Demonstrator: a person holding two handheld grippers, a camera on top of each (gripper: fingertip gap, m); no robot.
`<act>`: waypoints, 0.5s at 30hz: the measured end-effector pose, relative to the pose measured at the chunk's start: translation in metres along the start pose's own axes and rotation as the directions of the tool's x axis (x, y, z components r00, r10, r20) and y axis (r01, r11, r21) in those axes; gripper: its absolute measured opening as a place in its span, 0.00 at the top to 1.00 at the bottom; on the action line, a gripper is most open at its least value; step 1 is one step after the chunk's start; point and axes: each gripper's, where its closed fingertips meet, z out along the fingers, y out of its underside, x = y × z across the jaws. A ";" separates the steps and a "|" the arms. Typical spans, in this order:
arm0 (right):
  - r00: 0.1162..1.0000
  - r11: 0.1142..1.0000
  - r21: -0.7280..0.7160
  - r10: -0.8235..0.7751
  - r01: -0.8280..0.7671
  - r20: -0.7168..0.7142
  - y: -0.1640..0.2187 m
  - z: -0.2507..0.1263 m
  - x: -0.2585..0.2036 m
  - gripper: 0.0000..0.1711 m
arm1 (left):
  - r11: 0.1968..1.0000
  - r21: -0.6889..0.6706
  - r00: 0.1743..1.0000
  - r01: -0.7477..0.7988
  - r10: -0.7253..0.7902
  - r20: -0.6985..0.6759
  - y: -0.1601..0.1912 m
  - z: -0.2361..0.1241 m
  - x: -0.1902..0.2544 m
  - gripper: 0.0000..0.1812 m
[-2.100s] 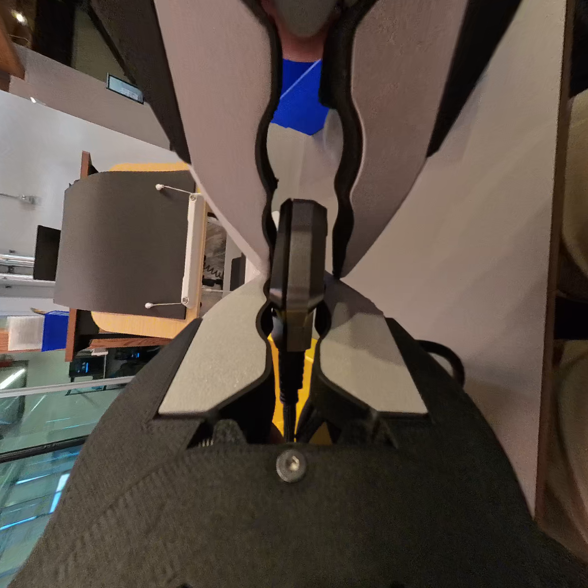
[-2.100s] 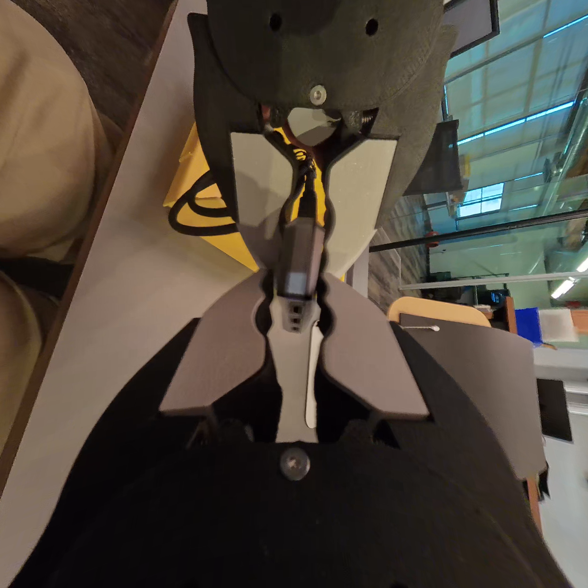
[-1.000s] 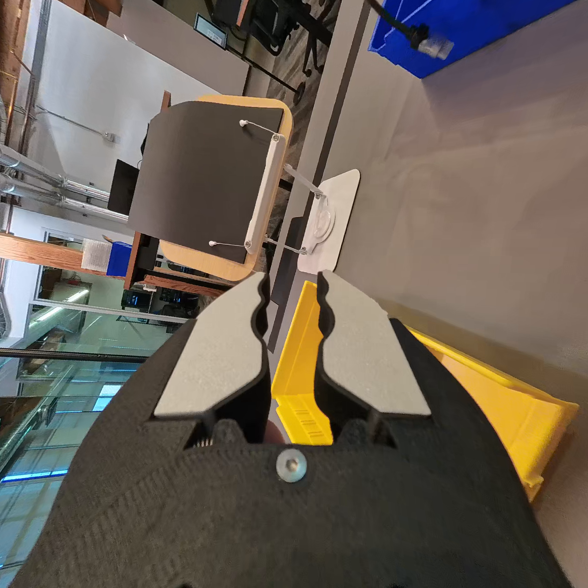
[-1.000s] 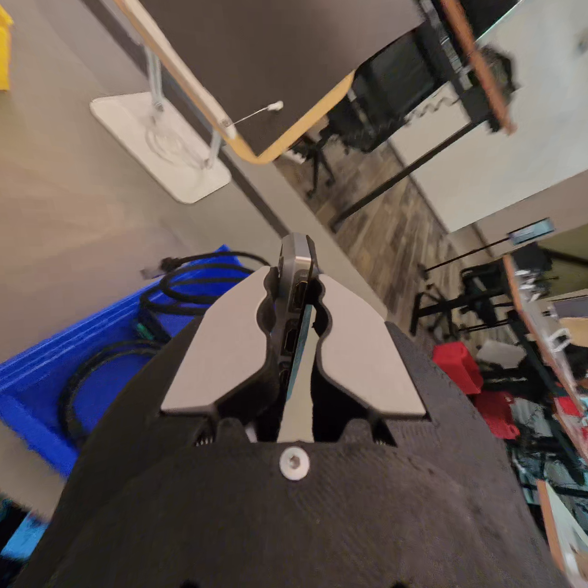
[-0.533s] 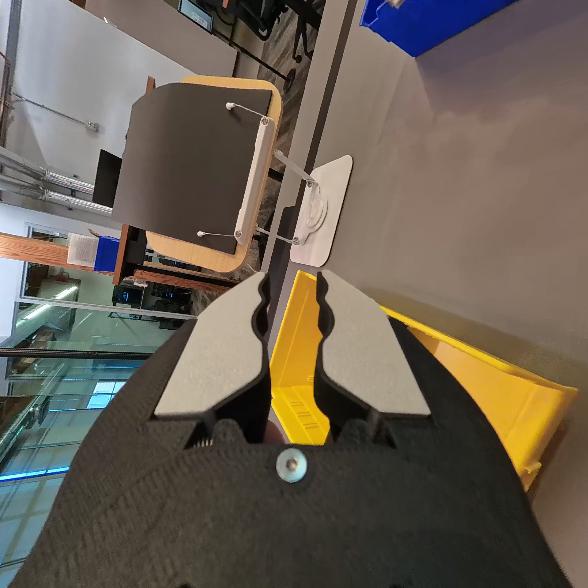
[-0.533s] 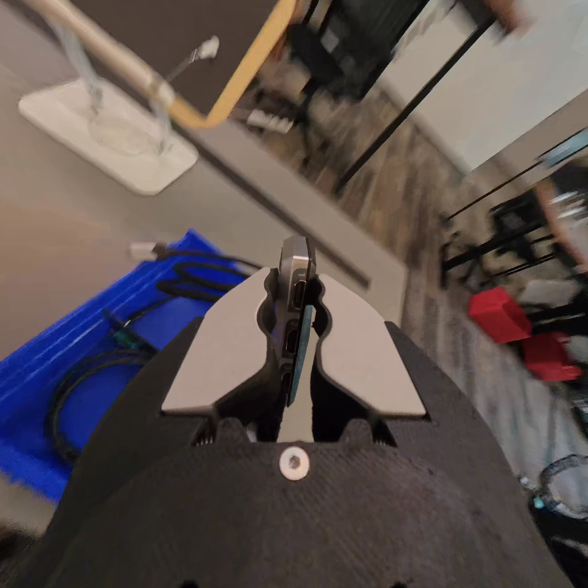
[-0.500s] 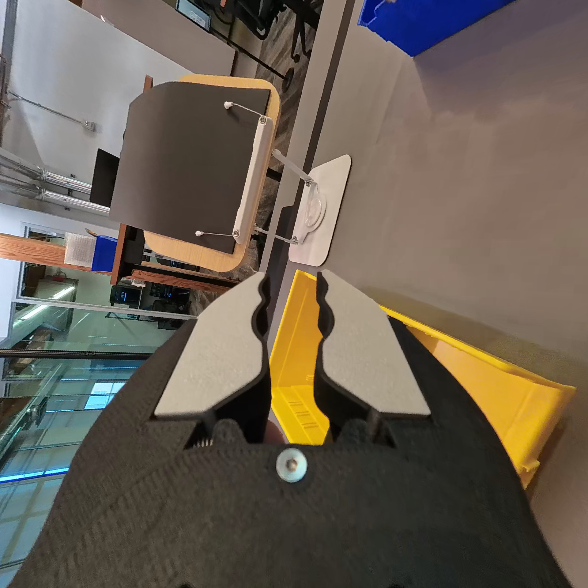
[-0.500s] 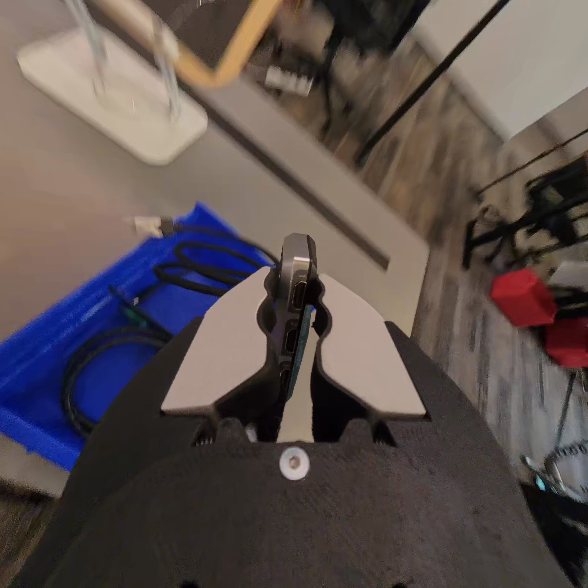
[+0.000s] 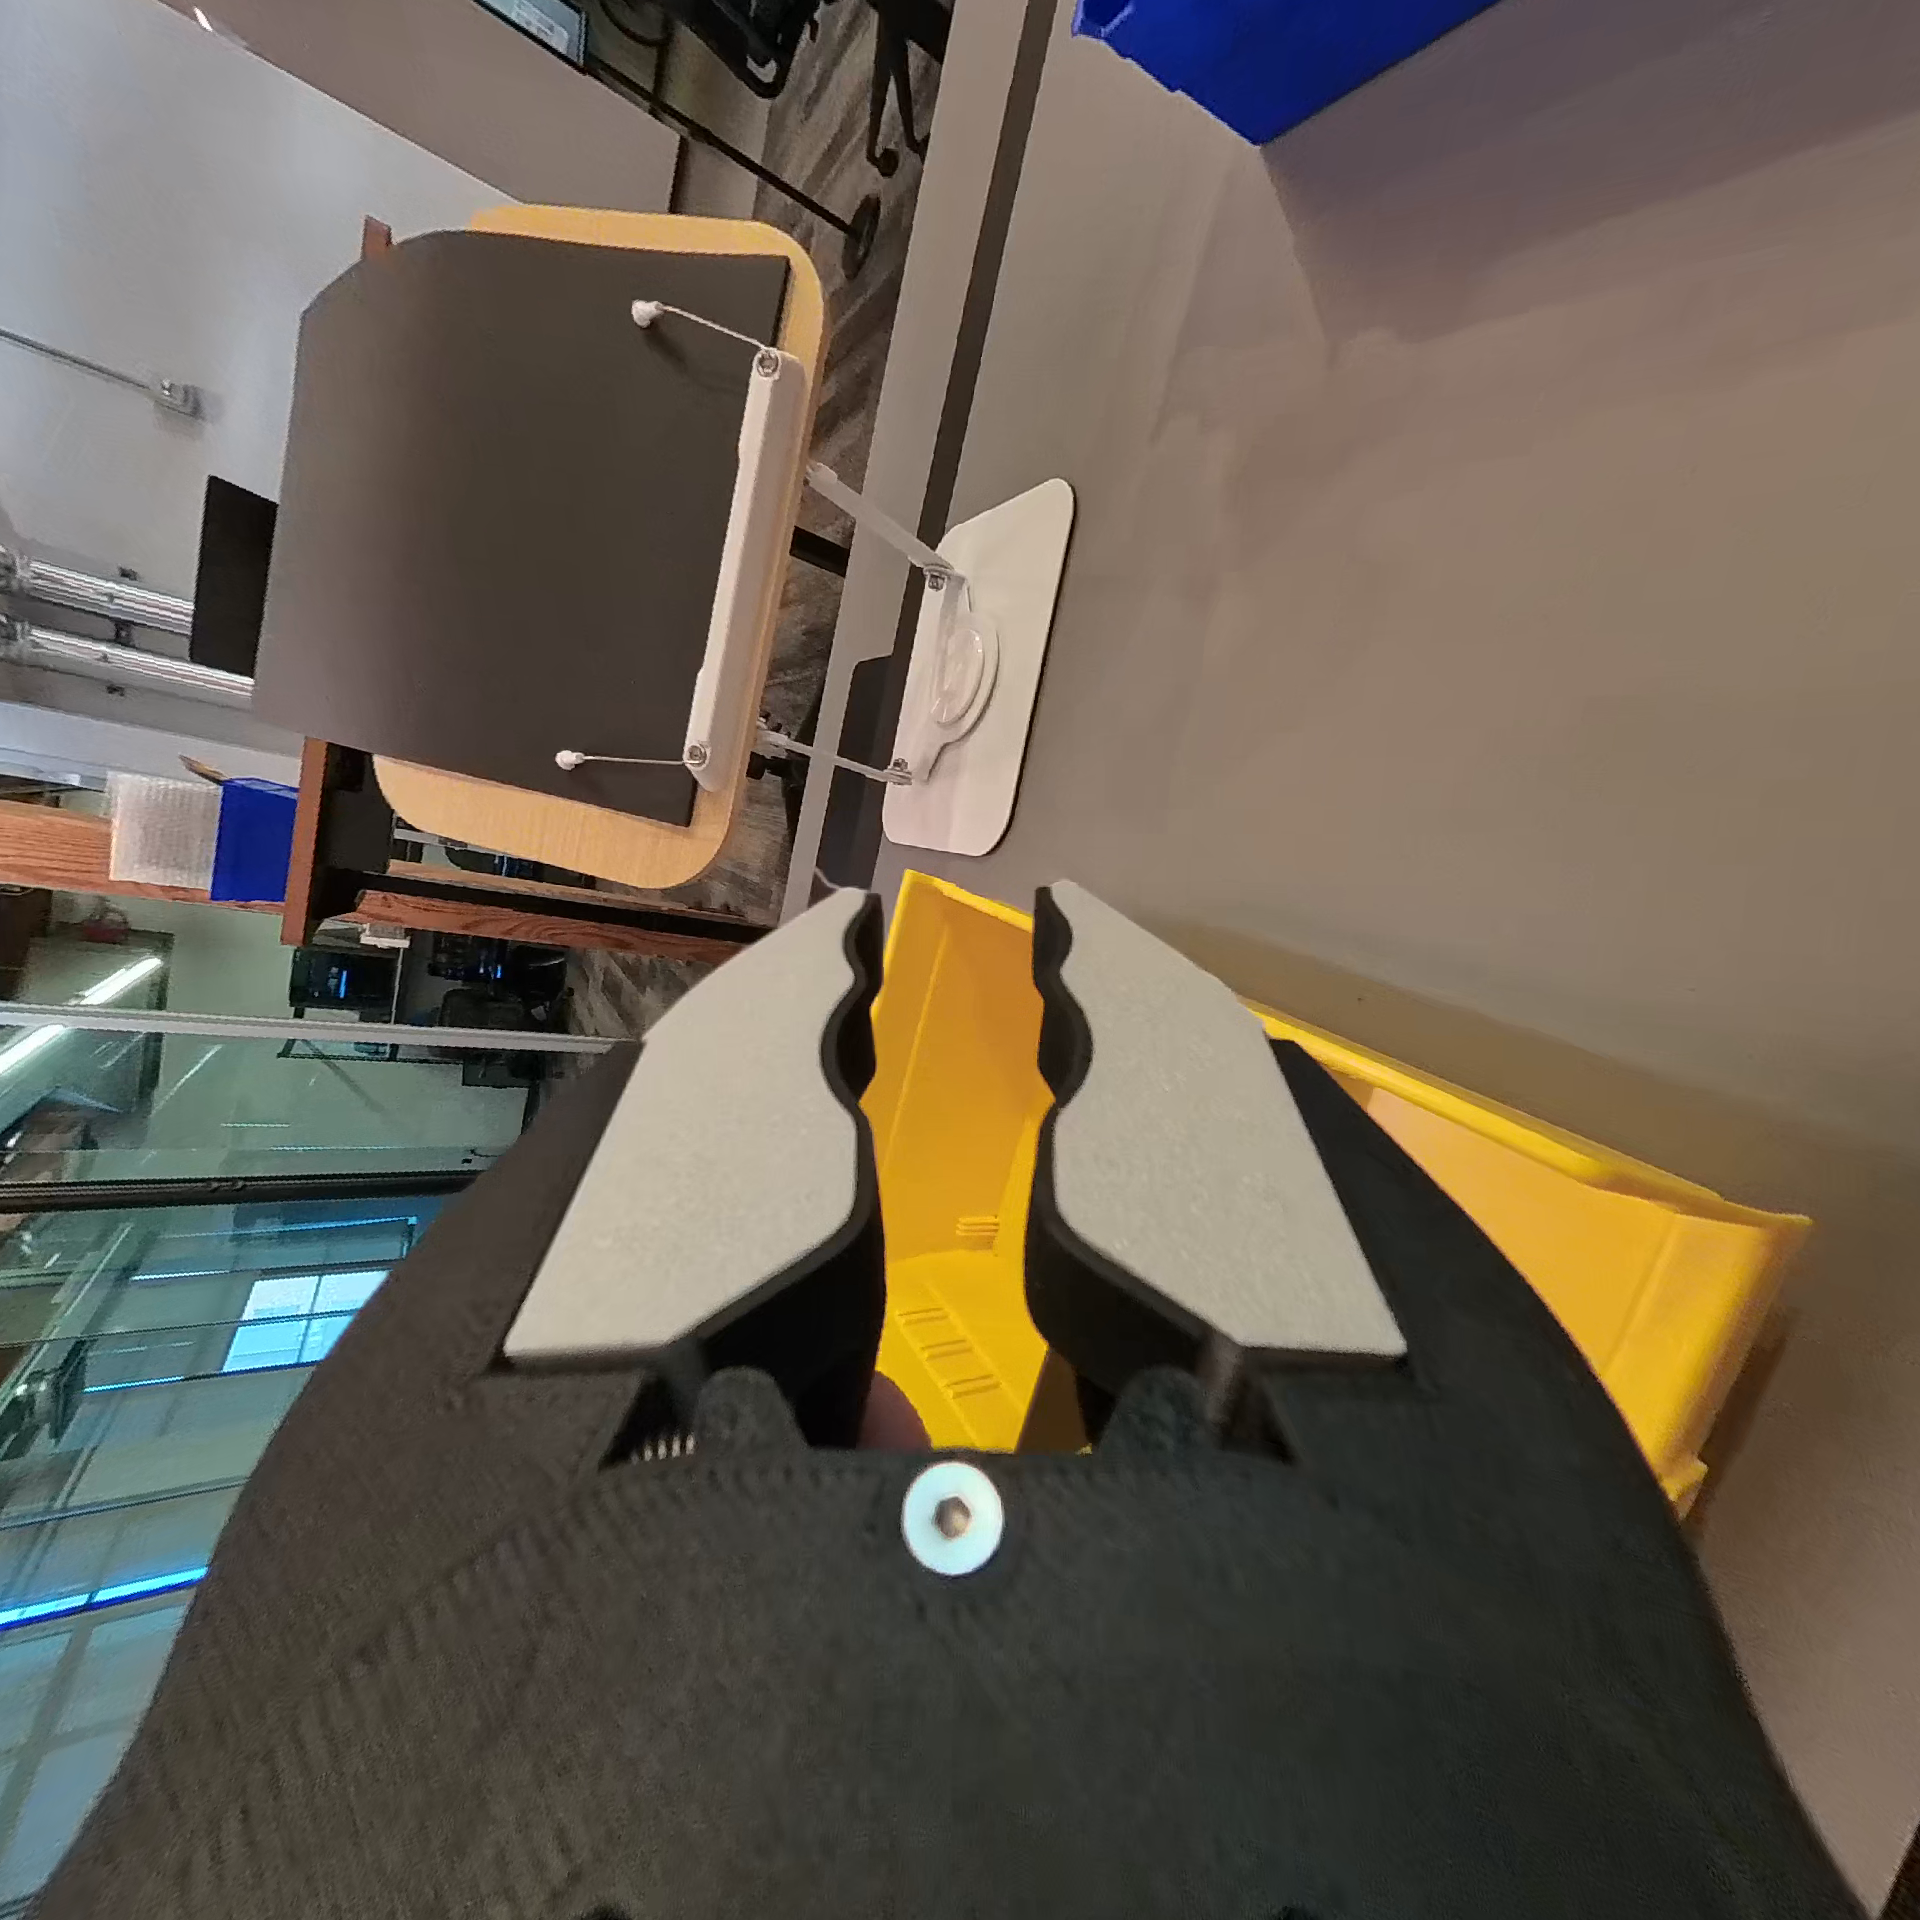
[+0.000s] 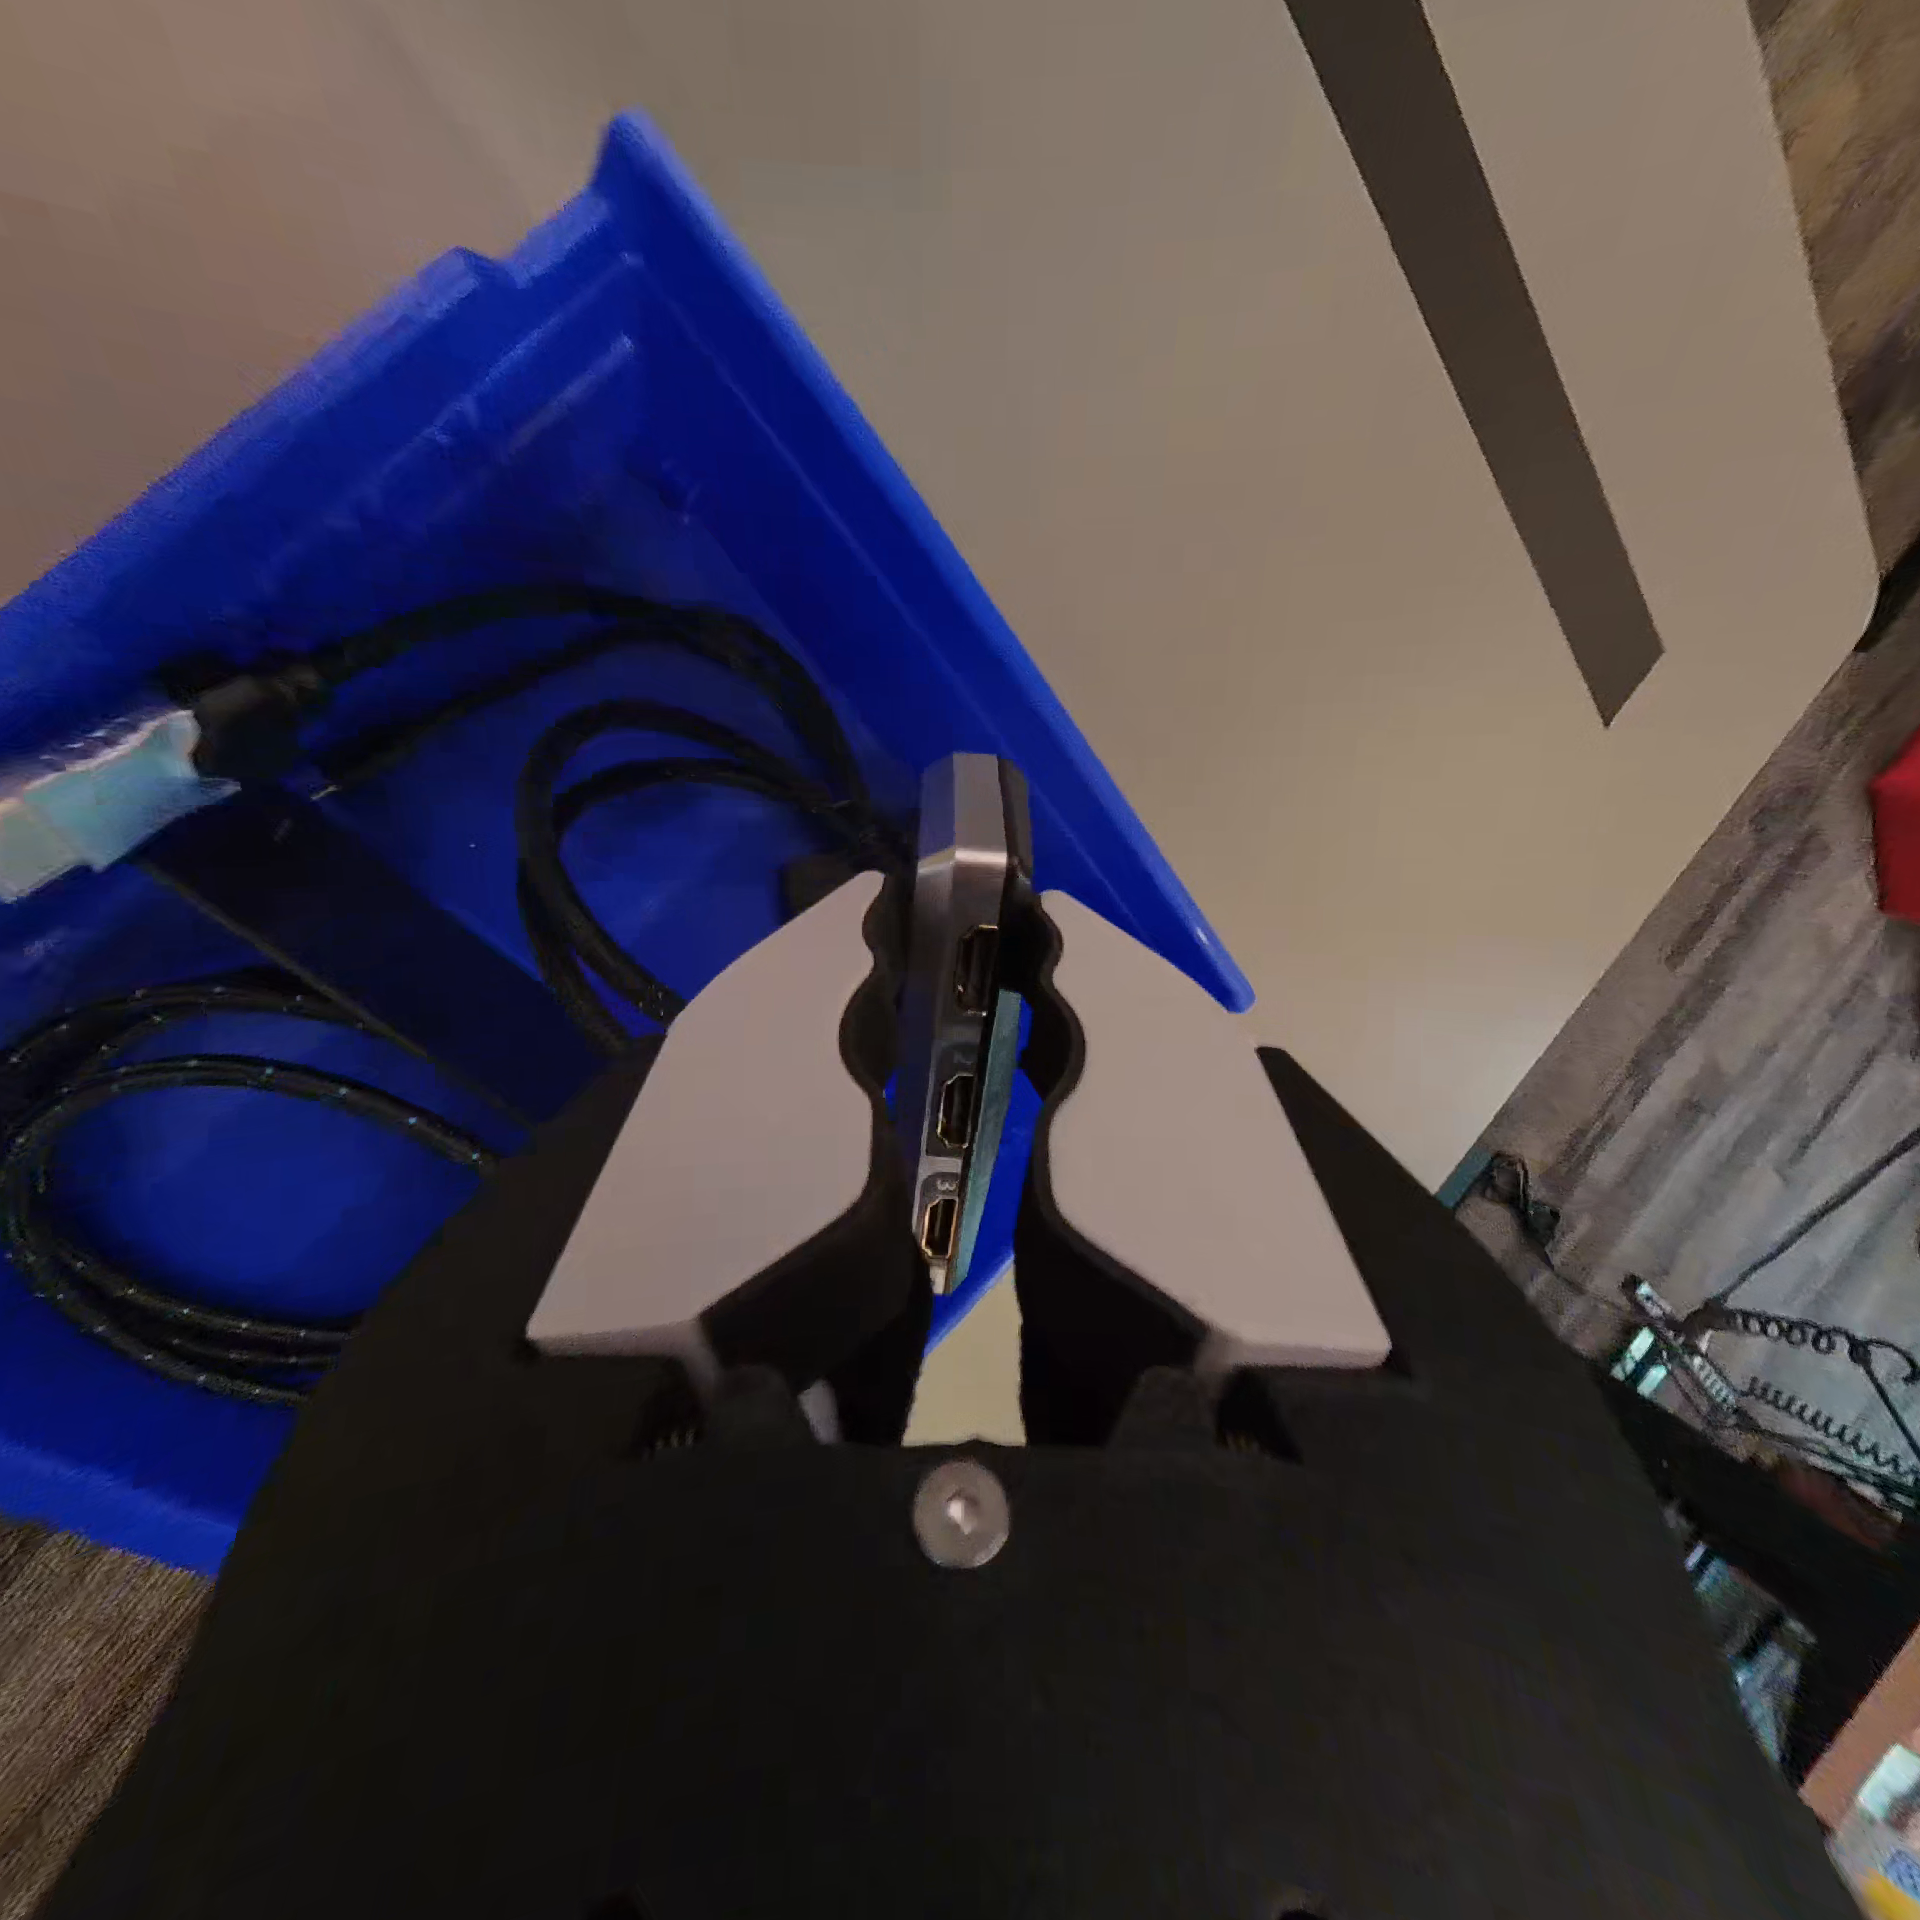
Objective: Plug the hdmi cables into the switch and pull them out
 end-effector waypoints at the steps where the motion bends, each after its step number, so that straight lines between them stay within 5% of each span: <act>1: 1.000 1.000 -0.014 0.003 -0.003 0.007 0.000 0.001 0.002 0.89 | 1.000 0.000 1.000 0.001 -0.001 -0.005 0.000 0.001 0.001 0.85; 10: 0.994 0.989 -0.104 -0.107 0.107 0.012 -0.003 0.009 -0.002 0.89 | 1.000 -0.009 1.000 -0.018 0.017 -0.025 0.003 0.000 0.008 0.85; 15: 0.974 0.934 -0.275 -0.220 0.228 0.061 0.031 0.015 -0.023 0.85 | 1.000 -0.008 0.999 -0.019 0.019 -0.047 0.004 0.003 0.013 0.85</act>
